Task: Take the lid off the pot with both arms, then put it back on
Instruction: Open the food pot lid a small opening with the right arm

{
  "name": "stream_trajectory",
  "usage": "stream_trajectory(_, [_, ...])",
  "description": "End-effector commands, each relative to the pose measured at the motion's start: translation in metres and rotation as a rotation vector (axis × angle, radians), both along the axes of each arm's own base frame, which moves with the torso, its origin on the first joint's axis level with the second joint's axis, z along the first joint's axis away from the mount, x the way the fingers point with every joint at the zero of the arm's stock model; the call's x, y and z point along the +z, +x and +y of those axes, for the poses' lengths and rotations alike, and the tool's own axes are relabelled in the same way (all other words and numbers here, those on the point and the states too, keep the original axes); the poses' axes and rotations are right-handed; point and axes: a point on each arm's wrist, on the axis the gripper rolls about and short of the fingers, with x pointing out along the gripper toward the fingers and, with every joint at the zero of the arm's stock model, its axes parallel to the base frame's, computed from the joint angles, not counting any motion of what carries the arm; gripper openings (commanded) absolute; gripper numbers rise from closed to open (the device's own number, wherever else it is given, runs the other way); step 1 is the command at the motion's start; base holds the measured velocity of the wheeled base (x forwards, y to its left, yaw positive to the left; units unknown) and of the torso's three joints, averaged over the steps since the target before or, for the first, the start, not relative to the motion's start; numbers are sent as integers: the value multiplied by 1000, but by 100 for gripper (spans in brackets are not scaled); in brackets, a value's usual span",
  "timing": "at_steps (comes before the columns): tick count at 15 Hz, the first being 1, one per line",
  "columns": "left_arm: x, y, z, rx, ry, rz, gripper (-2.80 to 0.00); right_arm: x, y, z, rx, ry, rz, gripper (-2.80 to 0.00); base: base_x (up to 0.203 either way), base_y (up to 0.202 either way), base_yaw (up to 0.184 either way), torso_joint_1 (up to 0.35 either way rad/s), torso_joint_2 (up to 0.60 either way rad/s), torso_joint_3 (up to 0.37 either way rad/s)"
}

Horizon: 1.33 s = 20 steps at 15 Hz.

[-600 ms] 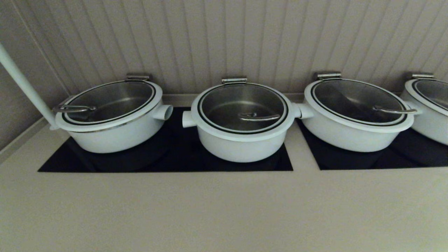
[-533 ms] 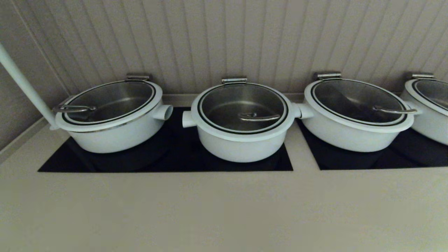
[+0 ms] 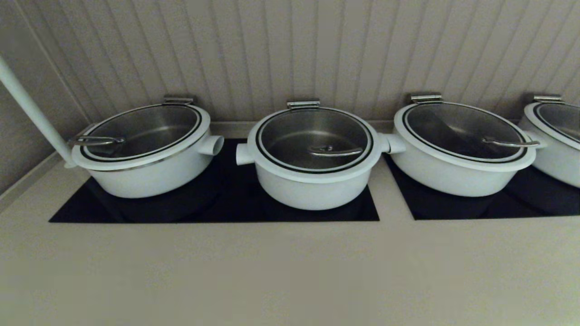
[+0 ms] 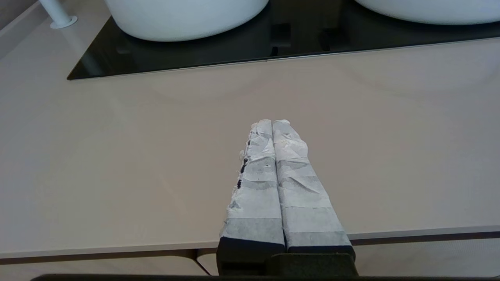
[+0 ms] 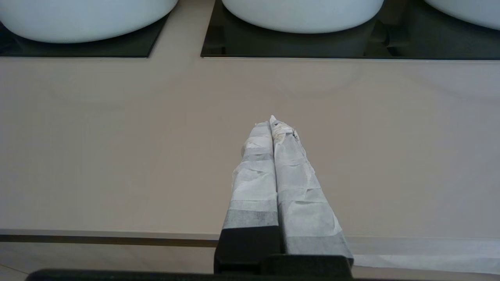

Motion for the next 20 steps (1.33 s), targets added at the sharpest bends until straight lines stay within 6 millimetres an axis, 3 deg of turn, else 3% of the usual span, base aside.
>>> stream_trajectory(1, [0, 0, 0, 0, -1, 0, -280, 0, 0, 0, 1, -1, 3, -280, 0, 0, 0, 0, 0, 0])
stream_trajectory(8, [0, 0, 0, 0, -22, -1, -280, 4, -1, 0, 9, -32, -22, -280, 0, 0, 0, 0, 0, 0])
stream_trajectory(13, [0, 0, 0, 2, -39, -2, -280, 43, -7, 3, 119, -57, -77, -280, 0, 0, 0, 0, 0, 0])
stream_trajectory(16, [0, 0, 0, 2, -39, -2, -280, 74, 7, 5, 228, -72, -30, -280, 0, 0, 0, 0, 0, 0])
stream_trajectory(20, [0, 0, 0, 2, -39, -2, -280, 106, 52, 11, 502, -135, 39, -280, 0, 0, 0, 0, 0, 0])
